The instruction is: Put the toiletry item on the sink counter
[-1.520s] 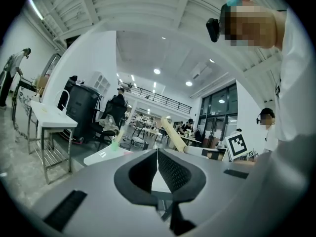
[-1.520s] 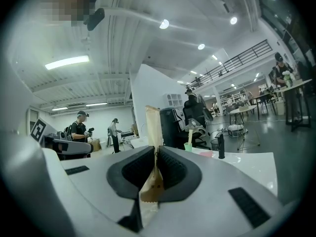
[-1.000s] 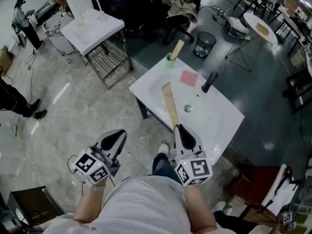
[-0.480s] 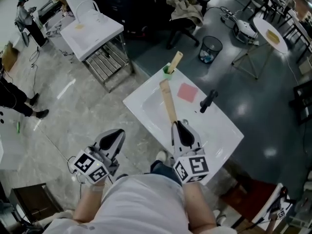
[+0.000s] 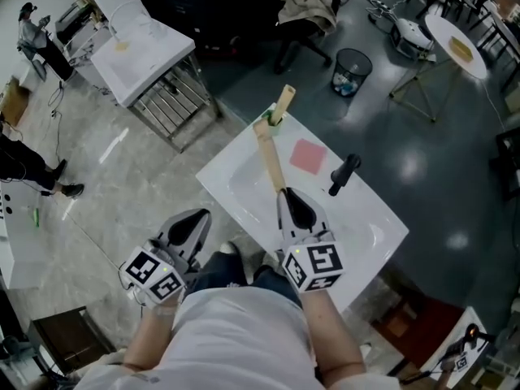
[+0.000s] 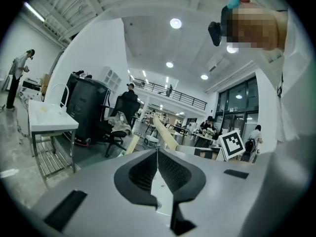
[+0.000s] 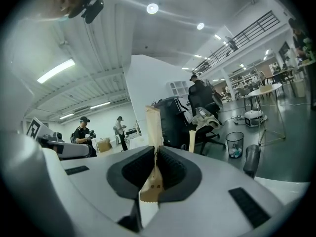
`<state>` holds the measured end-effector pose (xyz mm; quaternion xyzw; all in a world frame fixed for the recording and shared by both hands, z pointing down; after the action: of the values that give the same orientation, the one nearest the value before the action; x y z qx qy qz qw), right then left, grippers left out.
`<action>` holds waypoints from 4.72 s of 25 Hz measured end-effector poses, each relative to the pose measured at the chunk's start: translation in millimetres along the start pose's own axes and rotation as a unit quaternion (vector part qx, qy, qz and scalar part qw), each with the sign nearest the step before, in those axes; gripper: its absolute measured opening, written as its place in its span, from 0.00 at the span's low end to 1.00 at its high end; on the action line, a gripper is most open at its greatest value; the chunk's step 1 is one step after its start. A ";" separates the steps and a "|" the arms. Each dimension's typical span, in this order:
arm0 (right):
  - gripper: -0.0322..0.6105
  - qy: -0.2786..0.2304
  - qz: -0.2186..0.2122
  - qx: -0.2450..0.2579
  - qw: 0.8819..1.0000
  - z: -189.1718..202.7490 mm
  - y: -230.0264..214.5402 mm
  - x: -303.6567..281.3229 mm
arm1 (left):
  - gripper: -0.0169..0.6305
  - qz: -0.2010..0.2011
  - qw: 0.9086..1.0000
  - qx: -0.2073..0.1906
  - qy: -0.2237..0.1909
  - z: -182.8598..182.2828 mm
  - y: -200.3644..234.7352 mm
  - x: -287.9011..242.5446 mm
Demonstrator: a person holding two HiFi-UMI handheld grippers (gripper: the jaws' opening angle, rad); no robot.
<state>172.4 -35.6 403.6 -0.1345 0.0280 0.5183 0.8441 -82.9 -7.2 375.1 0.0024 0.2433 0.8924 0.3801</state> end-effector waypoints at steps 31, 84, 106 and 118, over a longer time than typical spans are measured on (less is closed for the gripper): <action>0.11 0.159 0.055 0.009 0.986 122.0 -13.6 -283.9 | 0.05 0.041 0.995 0.015 0.087 -50.4 240.7 -59.0; 0.09 0.060 0.160 0.002 0.985 35.5 3.7 -212.7 | 0.05 0.185 0.975 0.000 0.126 -65.1 219.3 -144.2; 0.09 -0.022 0.339 0.026 0.940 -37.5 -26.0 4.4 | 0.05 0.364 0.919 -0.020 0.149 -52.8 33.7 -230.2; 0.09 -0.052 0.405 0.022 0.912 -35.1 -16.0 83.1 | 0.05 0.416 0.896 -0.021 0.156 -42.6 -18.3 -231.7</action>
<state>228.0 20.7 357.5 -0.0657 0.0472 0.8216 0.5644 86.2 -172.2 371.3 -0.0444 0.2572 0.9629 -0.0686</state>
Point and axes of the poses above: the fingertips, and each gripper's own axes: x backward along the fingers, y to its left, z out of its underside, the point moved 9 cm from there along x, backward along the fingers, and after that the axes turned 6 degrees about x, right-handed, at the moved point
